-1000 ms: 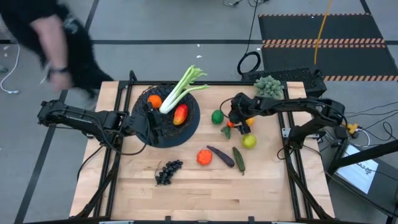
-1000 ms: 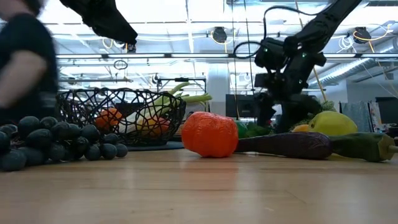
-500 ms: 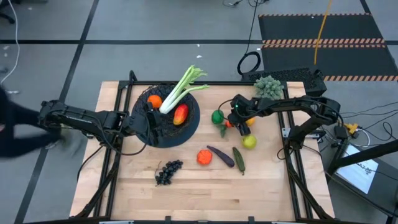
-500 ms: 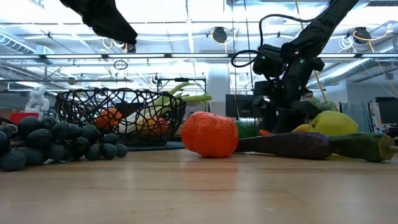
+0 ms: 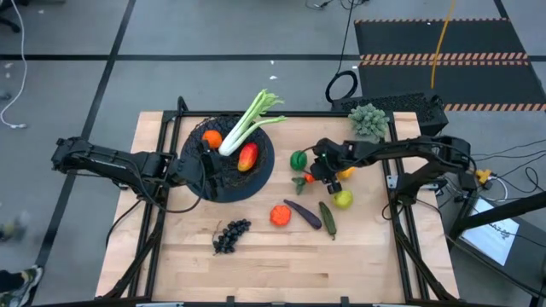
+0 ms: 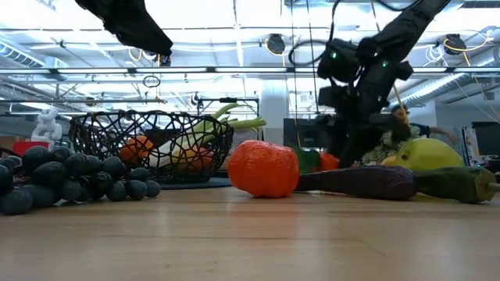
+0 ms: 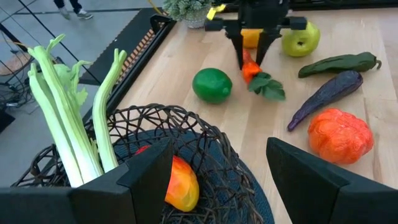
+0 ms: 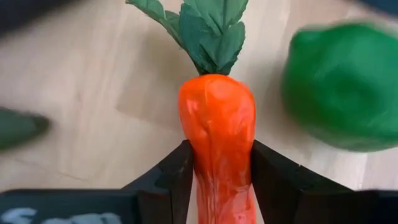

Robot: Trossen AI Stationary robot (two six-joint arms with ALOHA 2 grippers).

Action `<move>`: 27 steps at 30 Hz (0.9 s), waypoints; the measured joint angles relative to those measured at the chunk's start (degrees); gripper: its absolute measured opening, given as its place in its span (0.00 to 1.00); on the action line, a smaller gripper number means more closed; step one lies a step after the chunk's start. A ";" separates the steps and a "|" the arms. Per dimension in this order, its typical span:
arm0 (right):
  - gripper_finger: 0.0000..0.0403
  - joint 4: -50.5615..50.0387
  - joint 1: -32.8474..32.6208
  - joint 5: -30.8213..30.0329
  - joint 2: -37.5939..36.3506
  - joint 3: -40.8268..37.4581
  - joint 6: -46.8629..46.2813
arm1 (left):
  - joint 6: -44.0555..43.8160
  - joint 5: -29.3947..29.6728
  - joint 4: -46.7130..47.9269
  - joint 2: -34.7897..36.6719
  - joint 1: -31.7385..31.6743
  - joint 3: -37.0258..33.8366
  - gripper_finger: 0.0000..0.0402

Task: Build produce basket
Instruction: Put the orange carrot into the black basket

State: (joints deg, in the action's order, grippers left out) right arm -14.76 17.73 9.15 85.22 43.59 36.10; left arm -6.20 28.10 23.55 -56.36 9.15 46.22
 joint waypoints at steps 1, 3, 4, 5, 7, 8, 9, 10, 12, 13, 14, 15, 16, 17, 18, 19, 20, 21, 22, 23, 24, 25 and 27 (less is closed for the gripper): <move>0.34 0.40 -0.75 -0.04 -0.75 0.00 -1.13 | -0.01 0.02 0.01 0.00 0.00 0.00 0.64; 0.34 -0.04 -2.14 -0.09 -2.72 0.00 -3.30 | -0.03 0.02 0.28 0.00 0.00 0.00 0.64; 0.34 0.22 -2.87 -0.07 -3.84 0.00 -4.84 | -0.15 0.02 0.22 -0.05 0.00 0.00 0.64; 0.34 0.57 -3.53 -0.07 -5.04 0.00 -6.46 | -0.20 0.02 0.13 -0.27 0.00 0.00 0.64; 0.34 0.62 -4.90 -0.09 -7.51 0.00 -10.49 | -0.26 0.02 0.11 -0.69 0.00 0.00 0.64; 0.34 0.94 -5.61 -0.11 -8.85 0.00 -13.00 | -0.29 0.00 0.16 -0.72 0.00 0.00 0.64; 0.34 2.11 -6.35 -0.09 -9.97 0.00 -15.83 | -0.31 0.01 0.12 -0.77 0.00 0.00 0.64; 0.34 3.55 -7.05 -0.09 -11.16 0.00 -18.71 | -0.31 0.03 -0.29 -1.21 0.00 0.01 0.64; 0.34 5.33 -8.35 -0.07 -13.42 0.00 -24.37 | -0.14 0.02 -0.95 -2.02 0.00 0.02 0.64; 0.34 7.45 -9.04 -0.08 -14.16 0.00 -27.23 | -0.09 -0.04 -0.83 -2.12 0.00 -0.07 0.64; 0.34 9.31 -9.68 -0.10 -14.86 0.02 -29.88 | -0.07 -0.03 -1.25 -2.33 0.00 -0.07 0.64; 0.34 10.30 -10.27 -0.12 -15.48 0.02 -32.33 | 0.00 -0.04 -2.62 -2.94 0.00 -0.01 0.64; 0.34 11.73 -10.89 -0.12 -15.93 0.00 -34.43 | 0.18 -0.02 -3.56 -3.34 0.00 0.11 0.64; 0.34 13.91 -11.53 -0.12 -16.15 0.00 -36.18 | 0.49 -0.10 -3.78 -3.68 0.00 0.08 0.64; 0.34 16.03 -12.11 -0.24 -16.19 0.02 -37.80 | 0.71 -0.46 -3.63 -3.98 0.00 -0.10 0.64; 0.34 17.44 -12.72 -0.33 -16.19 0.02 -39.09 | 0.97 -0.95 -4.31 -4.60 0.00 -0.14 0.64; 0.34 18.85 -13.39 -0.38 -16.14 0.02 -40.24 | 1.09 -1.40 -6.01 -5.16 0.00 0.02 0.64; 0.34 20.60 -13.99 -0.41 -15.93 0.00 -41.22 | 1.62 -1.79 -6.73 -5.42 0.00 0.13 0.64; 0.34 22.88 -14.65 -0.49 -15.52 0.00 -42.00 | 2.38 -2.08 -6.01 -5.44 0.12 0.00 0.64; 0.34 24.93 -15.43 -0.98 -15.10 0.02 -42.60 | 3.27 -2.31 -6.24 -5.92 0.28 -0.07 0.64; 0.34 26.14 -16.25 -1.99 -14.81 0.04 -43.00 | 4.22 -2.55 -7.66 -6.49 0.35 0.04 0.64; 0.34 27.05 -17.17 -3.10 -14.35 0.02 -43.15 | 5.29 -2.63 -7.84 -6.86 0.36 0.10 0.64; 0.34 30.85 -18.99 -5.55 -13.02 0.00 -43.09 | 6.98 -2.79 -7.30 -7.26 0.65 -0.07 0.64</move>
State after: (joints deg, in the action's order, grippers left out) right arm 16.09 -1.26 3.60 72.20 43.60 -6.99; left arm 0.78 25.31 16.25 -63.61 9.80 46.15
